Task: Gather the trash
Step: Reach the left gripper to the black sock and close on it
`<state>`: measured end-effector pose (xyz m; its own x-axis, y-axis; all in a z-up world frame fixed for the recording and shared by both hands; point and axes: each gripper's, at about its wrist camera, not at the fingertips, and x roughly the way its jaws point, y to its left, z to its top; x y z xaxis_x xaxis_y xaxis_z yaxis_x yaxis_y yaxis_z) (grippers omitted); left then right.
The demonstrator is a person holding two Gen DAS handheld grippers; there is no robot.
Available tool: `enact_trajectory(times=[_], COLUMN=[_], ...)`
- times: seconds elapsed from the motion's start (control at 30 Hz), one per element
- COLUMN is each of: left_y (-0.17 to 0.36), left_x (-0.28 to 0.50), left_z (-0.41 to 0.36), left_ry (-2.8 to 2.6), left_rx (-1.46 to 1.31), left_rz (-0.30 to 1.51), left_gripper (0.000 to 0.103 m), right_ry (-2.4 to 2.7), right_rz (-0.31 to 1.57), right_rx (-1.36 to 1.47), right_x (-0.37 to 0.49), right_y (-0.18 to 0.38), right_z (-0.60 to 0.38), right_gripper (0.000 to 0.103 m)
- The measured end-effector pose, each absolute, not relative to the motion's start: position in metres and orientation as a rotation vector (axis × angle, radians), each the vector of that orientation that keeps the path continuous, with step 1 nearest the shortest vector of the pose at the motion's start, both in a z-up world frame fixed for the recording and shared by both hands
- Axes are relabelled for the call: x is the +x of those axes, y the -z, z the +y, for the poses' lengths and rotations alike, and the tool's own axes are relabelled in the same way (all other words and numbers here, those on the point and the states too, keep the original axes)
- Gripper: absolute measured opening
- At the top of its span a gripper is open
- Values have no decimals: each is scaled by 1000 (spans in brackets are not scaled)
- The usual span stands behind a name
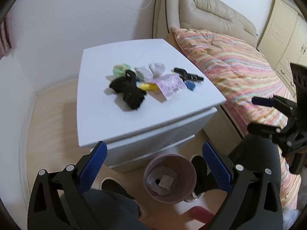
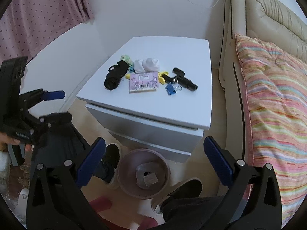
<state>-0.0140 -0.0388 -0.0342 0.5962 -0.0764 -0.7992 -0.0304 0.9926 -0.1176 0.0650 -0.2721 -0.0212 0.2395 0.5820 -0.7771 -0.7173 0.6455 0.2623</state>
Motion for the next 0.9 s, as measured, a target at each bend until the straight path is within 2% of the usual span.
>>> enact_trajectory(times=[0.33,0.9], left_y=[16,69], left_x=[27,90], left_z=[-13,21], left_ry=[-4,-130], left_rx=[-201,-429], left_rz=[927,1055], left_gripper=[96,95], right_ry=[-891,-891], right_rz=[947,974], right_rx=[-190,-184], right_x=[95,101], right_y=[4,16], right_z=[-251,-248], right_gripper=[100,100])
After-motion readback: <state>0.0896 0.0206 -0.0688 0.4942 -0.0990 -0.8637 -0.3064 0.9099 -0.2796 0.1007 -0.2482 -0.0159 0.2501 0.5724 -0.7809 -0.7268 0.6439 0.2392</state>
